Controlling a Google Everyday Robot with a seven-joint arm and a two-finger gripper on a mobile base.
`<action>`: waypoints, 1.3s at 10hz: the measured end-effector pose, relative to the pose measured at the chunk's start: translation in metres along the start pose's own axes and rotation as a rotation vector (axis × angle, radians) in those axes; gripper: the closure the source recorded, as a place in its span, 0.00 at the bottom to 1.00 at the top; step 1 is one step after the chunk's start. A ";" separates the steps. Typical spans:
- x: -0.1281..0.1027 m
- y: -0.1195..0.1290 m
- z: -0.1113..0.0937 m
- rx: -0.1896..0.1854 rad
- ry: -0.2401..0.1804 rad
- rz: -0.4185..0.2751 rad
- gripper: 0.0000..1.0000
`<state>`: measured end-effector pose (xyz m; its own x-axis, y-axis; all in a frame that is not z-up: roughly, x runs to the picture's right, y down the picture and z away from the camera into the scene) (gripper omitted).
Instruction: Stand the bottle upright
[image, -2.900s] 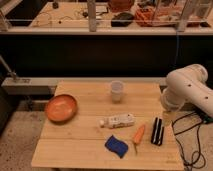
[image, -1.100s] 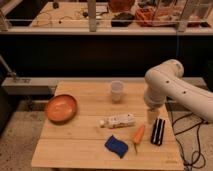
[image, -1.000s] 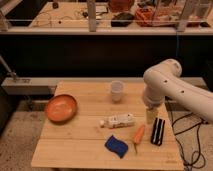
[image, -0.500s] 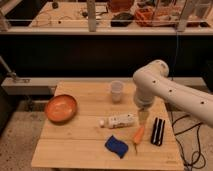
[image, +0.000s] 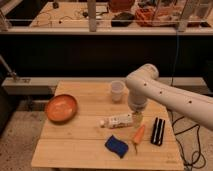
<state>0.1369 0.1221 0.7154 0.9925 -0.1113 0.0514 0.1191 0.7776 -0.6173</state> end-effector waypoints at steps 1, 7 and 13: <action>-0.006 0.000 0.003 -0.005 0.002 0.003 0.20; -0.022 -0.001 0.026 -0.027 -0.001 0.022 0.20; -0.033 -0.004 0.049 -0.045 -0.001 0.035 0.20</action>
<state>0.1054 0.1526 0.7546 0.9961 -0.0834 0.0301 0.0828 0.7527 -0.6531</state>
